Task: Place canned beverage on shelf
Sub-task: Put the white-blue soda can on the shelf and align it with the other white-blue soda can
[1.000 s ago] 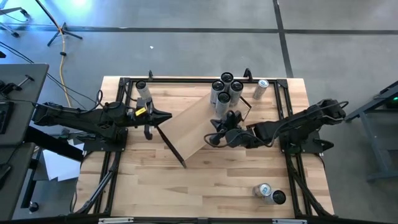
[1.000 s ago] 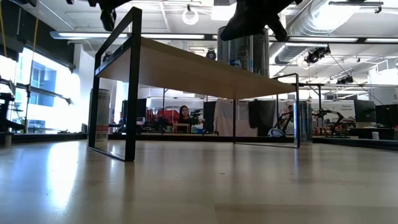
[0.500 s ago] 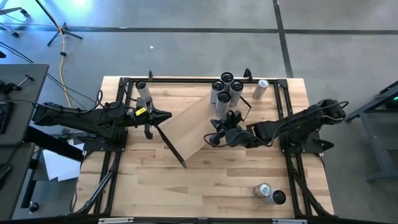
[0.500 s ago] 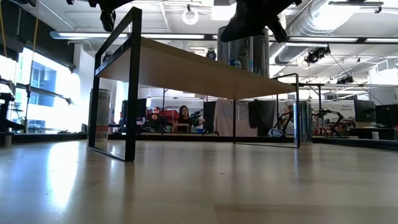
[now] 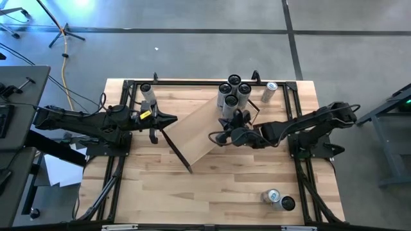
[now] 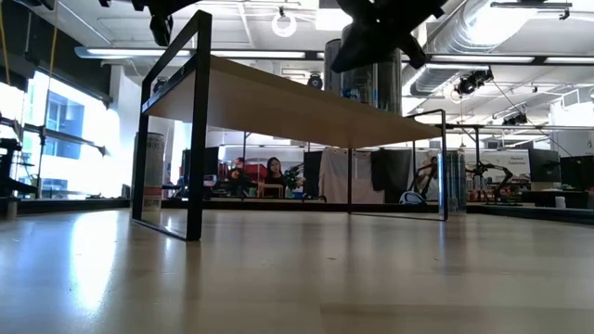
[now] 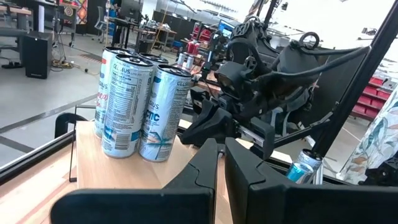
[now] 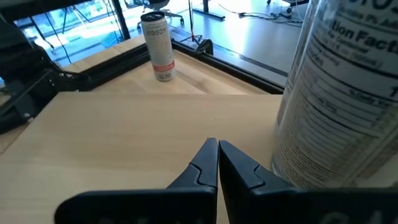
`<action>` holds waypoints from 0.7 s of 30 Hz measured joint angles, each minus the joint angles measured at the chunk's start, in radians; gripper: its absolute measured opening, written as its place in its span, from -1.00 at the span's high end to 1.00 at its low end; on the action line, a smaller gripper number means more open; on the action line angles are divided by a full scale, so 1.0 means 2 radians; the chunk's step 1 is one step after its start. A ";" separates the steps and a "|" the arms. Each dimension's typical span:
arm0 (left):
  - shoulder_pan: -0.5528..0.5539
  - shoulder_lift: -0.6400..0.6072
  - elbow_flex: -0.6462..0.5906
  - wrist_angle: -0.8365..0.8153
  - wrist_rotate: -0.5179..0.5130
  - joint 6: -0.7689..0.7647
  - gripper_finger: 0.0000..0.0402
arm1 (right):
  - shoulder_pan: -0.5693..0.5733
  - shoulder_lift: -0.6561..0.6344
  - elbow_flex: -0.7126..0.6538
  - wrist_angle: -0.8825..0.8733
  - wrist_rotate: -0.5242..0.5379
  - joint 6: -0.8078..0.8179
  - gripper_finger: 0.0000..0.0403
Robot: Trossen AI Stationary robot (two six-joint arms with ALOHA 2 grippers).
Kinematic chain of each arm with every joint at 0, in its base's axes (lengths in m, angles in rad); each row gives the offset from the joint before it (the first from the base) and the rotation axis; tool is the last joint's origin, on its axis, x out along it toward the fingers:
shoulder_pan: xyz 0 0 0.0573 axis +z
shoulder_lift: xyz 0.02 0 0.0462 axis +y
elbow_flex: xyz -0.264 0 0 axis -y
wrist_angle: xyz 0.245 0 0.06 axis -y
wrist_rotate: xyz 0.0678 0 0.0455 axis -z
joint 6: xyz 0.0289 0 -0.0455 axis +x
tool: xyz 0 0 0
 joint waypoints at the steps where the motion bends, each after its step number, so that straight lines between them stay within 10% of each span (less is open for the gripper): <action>1: 0.000 0.000 0.000 0.000 0.000 0.000 0.98 | 0.000 0.000 0.000 -0.003 0.001 0.000 1.00; 21: 0.000 0.000 0.000 -0.003 -0.021 0.001 0.98 | -0.004 0.000 0.000 -0.009 0.046 -0.030 1.00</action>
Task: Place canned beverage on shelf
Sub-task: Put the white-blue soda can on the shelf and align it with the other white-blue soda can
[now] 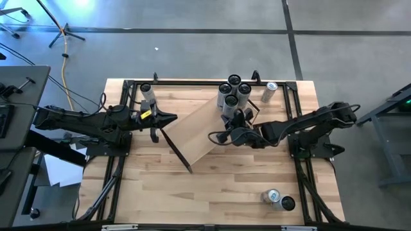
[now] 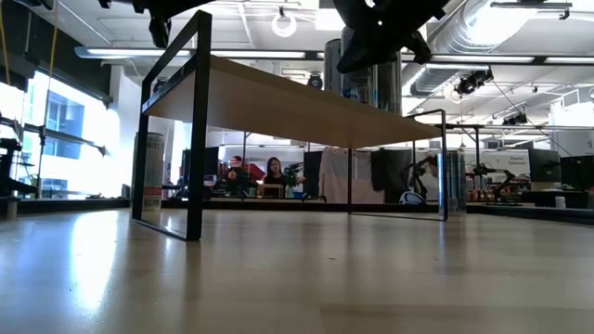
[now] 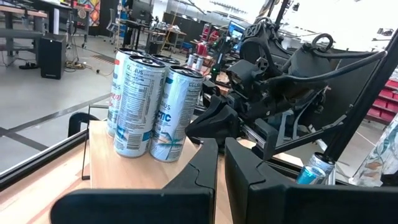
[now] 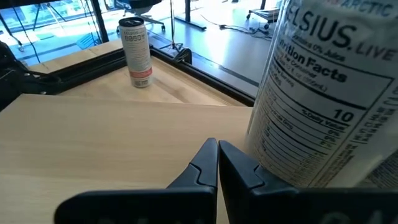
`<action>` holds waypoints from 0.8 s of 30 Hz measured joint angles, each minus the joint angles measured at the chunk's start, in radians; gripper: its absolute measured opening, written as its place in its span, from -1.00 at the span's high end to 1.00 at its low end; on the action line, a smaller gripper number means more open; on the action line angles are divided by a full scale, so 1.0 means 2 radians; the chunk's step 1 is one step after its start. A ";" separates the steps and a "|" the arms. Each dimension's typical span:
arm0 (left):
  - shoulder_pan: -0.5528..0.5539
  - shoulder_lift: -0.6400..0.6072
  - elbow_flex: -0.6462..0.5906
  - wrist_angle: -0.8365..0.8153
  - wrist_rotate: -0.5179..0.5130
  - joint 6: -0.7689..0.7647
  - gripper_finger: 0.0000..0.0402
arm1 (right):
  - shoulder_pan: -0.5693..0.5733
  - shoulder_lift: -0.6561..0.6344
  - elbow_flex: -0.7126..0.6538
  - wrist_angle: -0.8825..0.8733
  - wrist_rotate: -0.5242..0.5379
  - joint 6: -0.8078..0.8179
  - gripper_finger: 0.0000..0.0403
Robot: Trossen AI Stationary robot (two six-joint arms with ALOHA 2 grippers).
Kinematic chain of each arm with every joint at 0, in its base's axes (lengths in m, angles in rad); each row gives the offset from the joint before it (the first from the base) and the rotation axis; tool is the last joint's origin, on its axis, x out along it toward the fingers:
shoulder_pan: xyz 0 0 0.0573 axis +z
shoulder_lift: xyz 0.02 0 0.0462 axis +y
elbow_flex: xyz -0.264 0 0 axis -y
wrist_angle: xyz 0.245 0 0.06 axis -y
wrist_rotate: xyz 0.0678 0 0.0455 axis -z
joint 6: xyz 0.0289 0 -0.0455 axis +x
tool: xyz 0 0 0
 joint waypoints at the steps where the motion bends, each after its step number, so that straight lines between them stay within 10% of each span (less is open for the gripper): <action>1: 0.000 0.000 0.000 0.000 0.000 0.000 0.98 | -0.001 0.000 0.000 -0.001 0.000 0.000 1.00; 24: 0.000 0.000 0.000 0.000 0.000 0.000 0.98 | -0.004 0.000 0.000 -0.016 0.044 -0.009 1.00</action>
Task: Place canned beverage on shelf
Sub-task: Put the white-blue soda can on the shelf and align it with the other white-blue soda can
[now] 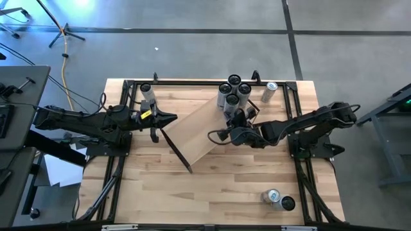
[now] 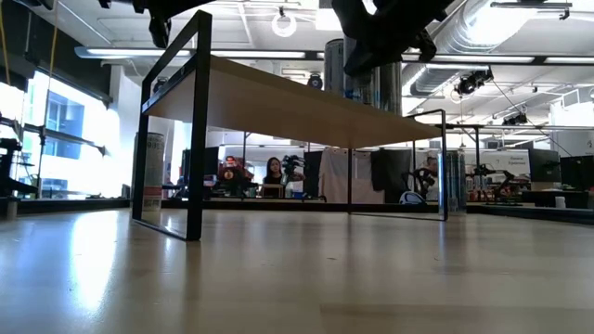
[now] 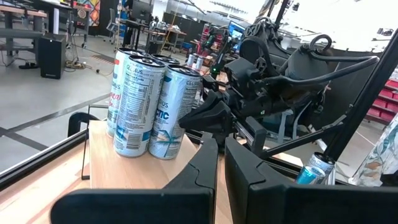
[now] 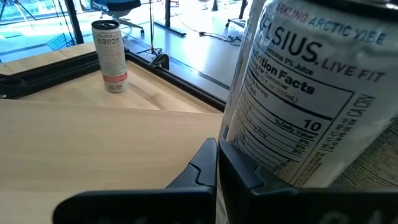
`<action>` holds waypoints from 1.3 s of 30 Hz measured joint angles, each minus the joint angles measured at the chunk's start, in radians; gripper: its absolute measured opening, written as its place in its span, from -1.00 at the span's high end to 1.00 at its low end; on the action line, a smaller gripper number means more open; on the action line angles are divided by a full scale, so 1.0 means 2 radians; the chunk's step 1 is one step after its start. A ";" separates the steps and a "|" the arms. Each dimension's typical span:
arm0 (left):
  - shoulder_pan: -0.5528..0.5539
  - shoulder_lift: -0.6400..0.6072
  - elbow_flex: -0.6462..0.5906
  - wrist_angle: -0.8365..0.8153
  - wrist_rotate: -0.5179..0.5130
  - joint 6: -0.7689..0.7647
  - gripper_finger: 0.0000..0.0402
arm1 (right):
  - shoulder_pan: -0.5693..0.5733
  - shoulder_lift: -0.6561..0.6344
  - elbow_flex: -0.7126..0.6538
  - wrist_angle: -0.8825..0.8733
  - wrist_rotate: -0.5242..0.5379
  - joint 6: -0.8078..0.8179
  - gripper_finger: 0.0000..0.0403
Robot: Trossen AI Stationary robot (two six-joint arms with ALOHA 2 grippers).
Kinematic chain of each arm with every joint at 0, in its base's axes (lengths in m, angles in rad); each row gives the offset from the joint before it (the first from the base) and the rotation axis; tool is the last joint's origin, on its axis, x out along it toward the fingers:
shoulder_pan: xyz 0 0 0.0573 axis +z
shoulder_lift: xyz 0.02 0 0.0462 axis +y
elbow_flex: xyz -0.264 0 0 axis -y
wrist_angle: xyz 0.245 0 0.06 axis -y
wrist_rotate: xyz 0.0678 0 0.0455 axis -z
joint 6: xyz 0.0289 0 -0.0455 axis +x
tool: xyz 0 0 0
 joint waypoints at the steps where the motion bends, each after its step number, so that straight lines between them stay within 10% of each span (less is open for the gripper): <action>1: 0.000 0.000 0.000 0.000 0.000 0.000 0.98 | -0.001 0.000 0.000 0.000 0.000 0.000 1.00; 39: 0.000 0.000 0.000 0.000 0.000 0.000 0.98 | -0.021 0.000 0.000 -0.015 -0.010 -0.029 1.00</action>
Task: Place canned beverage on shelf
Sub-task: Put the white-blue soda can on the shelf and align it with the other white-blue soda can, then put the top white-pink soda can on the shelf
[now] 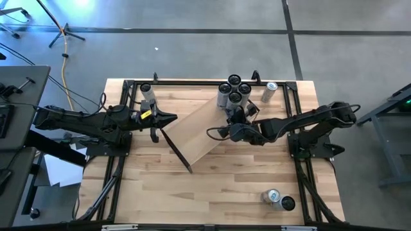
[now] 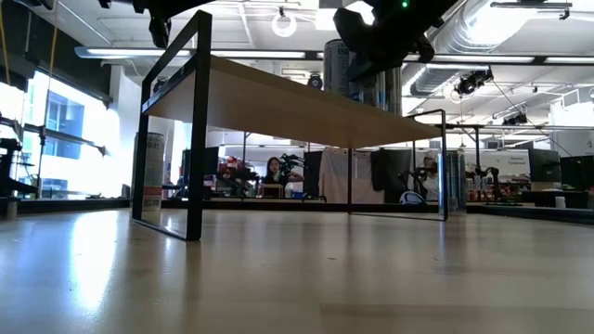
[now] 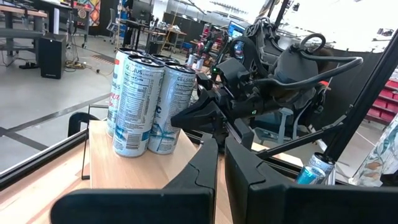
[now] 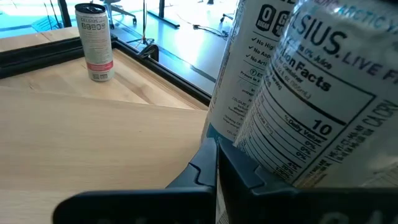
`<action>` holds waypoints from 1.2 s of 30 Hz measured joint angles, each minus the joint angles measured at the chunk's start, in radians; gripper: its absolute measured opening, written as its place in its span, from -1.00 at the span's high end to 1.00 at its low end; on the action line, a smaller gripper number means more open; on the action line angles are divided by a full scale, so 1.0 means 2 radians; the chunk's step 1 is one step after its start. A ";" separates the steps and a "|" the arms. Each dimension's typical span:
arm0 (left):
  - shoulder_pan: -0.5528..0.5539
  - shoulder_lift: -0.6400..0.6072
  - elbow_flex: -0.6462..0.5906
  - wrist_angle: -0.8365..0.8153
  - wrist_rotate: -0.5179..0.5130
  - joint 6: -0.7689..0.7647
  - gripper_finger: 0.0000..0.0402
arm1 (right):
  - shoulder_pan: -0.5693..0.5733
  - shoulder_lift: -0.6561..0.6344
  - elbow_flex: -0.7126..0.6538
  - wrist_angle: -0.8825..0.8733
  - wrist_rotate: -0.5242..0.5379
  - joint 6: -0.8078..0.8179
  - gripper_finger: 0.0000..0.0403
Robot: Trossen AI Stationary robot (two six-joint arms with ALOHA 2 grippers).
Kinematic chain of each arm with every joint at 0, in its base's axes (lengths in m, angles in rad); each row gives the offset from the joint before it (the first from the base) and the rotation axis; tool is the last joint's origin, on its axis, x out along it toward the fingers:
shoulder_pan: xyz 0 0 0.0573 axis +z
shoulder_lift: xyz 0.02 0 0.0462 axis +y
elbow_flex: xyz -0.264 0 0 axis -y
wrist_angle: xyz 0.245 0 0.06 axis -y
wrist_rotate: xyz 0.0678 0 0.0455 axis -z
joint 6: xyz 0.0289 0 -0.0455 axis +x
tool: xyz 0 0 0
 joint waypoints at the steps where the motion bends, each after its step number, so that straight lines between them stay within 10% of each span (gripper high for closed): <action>1: 0.000 0.000 0.000 0.000 0.000 0.000 0.98 | -0.001 0.000 0.000 0.000 -0.001 -0.005 1.00; 16: 0.000 0.000 0.000 0.001 0.000 -0.016 0.98 | -0.002 -0.003 0.000 0.016 -0.048 -0.007 1.00; 27: -0.001 0.000 0.025 0.016 0.022 -0.017 0.98 | 0.073 -0.057 0.001 0.075 -0.182 0.032 1.00; 36: -0.001 0.000 0.039 0.016 0.023 0.014 0.98 | 0.121 -0.121 0.001 0.117 -0.142 -0.083 1.00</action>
